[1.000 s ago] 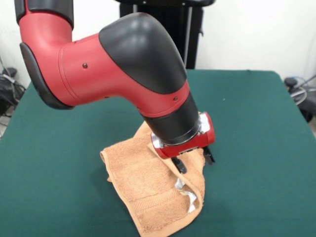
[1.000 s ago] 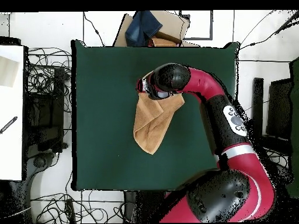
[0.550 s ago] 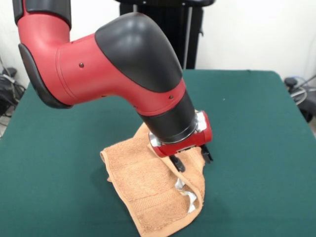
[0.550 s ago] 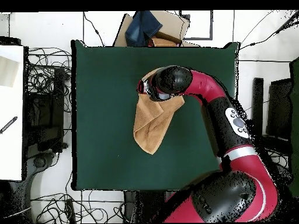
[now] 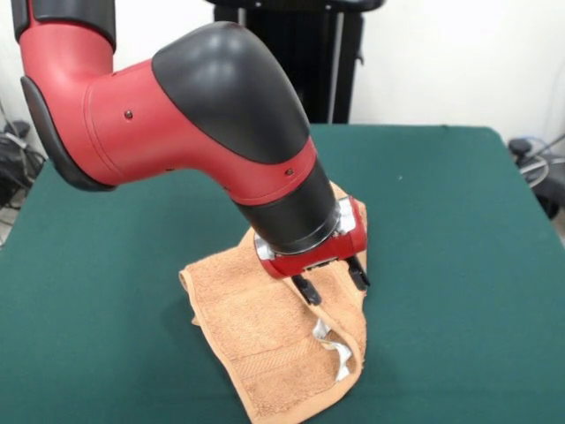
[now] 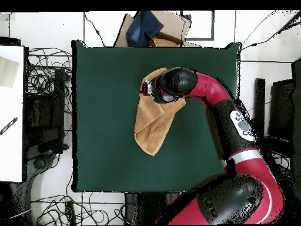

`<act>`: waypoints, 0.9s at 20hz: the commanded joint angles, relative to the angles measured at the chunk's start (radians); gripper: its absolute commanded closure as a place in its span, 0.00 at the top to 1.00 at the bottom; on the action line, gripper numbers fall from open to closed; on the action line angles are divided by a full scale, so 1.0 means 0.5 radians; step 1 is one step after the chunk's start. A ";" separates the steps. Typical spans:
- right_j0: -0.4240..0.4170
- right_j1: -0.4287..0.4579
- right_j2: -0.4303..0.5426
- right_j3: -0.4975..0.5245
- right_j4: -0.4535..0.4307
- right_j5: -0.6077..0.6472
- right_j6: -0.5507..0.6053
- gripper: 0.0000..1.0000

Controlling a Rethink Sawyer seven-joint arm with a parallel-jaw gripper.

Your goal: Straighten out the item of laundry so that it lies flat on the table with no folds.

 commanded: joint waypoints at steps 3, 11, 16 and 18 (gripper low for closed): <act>0.010 0.048 0.084 0.050 -0.026 0.017 -0.345 1.00; -0.076 -0.017 0.116 0.178 -0.014 -0.027 -0.348 1.00; -0.128 -0.076 0.129 0.215 -0.002 0.079 -0.391 1.00; -0.159 -0.090 0.132 0.241 -0.009 0.111 -0.416 1.00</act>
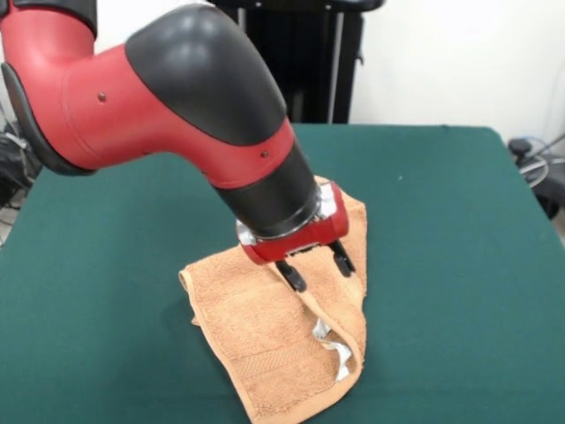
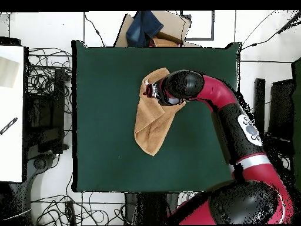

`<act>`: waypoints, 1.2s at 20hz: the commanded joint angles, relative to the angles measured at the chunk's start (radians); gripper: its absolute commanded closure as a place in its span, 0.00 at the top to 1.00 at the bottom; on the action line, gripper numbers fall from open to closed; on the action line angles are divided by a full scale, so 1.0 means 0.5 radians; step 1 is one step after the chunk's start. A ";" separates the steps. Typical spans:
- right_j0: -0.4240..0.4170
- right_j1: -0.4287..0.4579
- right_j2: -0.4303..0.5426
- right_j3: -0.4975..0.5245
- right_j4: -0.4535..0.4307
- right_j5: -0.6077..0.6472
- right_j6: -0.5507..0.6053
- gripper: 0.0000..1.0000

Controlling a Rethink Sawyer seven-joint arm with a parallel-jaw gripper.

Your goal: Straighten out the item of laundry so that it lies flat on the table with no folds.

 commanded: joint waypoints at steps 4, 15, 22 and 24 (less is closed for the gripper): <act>-0.090 0.010 0.085 0.151 -0.045 0.133 -0.472 1.00; -0.063 0.162 0.082 0.077 -0.089 0.162 -0.548 1.00; 0.002 0.196 0.084 -0.002 -0.067 0.254 -0.566 1.00; 0.013 0.217 0.086 -0.027 -0.058 0.267 -0.583 1.00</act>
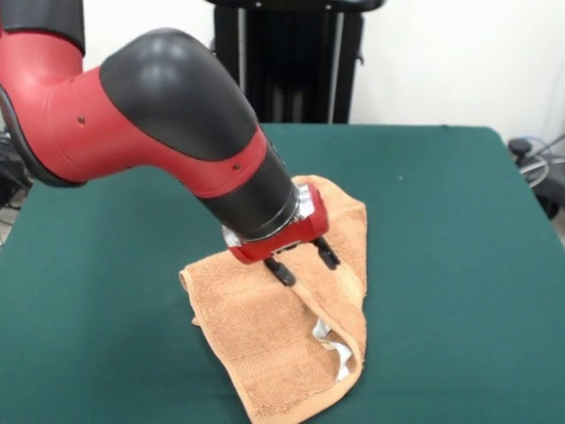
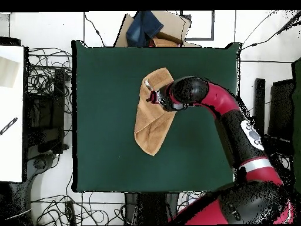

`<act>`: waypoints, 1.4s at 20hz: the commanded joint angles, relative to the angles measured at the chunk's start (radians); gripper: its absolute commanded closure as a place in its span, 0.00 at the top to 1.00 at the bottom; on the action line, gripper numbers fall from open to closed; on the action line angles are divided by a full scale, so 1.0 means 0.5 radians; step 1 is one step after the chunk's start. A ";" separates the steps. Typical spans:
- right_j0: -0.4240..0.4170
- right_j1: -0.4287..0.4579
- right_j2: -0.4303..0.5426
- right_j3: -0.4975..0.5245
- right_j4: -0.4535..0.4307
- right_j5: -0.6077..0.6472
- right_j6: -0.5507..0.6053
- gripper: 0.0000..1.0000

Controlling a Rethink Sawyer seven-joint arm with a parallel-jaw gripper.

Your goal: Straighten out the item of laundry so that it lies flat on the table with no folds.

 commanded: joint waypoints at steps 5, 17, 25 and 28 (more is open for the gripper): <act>0.104 0.104 0.066 -0.057 -0.039 0.218 -0.470 1.00; 0.134 0.074 0.071 -0.180 0.029 0.366 -0.446 1.00; 0.119 0.041 0.075 -0.211 -0.004 0.332 -0.465 1.00; 0.112 0.021 0.069 -0.226 -0.006 0.358 -0.474 1.00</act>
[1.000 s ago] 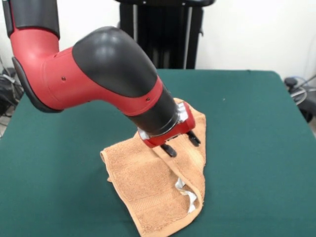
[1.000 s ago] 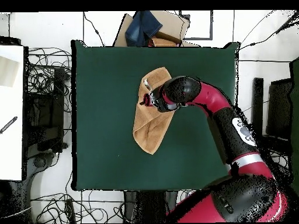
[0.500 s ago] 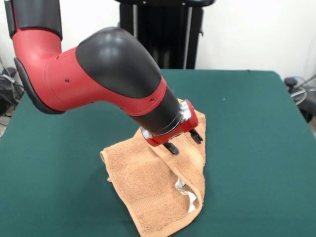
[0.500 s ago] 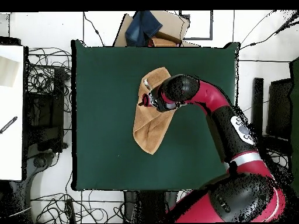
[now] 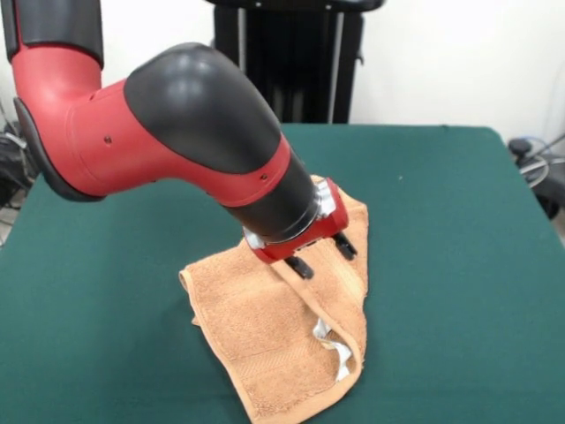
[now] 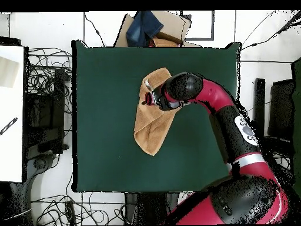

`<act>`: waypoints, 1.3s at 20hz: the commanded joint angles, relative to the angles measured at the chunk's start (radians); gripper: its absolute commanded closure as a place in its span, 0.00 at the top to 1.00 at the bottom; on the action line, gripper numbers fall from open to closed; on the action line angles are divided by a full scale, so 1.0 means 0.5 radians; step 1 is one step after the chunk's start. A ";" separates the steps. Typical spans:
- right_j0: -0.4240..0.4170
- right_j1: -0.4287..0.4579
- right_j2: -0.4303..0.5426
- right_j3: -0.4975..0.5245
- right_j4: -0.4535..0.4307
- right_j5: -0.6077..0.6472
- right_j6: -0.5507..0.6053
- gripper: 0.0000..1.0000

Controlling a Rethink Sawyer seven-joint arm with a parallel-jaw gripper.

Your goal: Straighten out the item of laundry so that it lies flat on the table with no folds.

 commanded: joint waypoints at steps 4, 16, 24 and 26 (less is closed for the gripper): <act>0.020 0.037 0.072 -0.157 -0.015 0.099 -0.415 1.00; -0.034 0.101 0.041 -0.170 -0.031 0.175 -0.505 1.00; -0.101 0.065 0.040 -0.092 -0.082 0.058 -0.544 1.00; -0.111 0.052 0.036 -0.080 -0.083 0.060 -0.549 1.00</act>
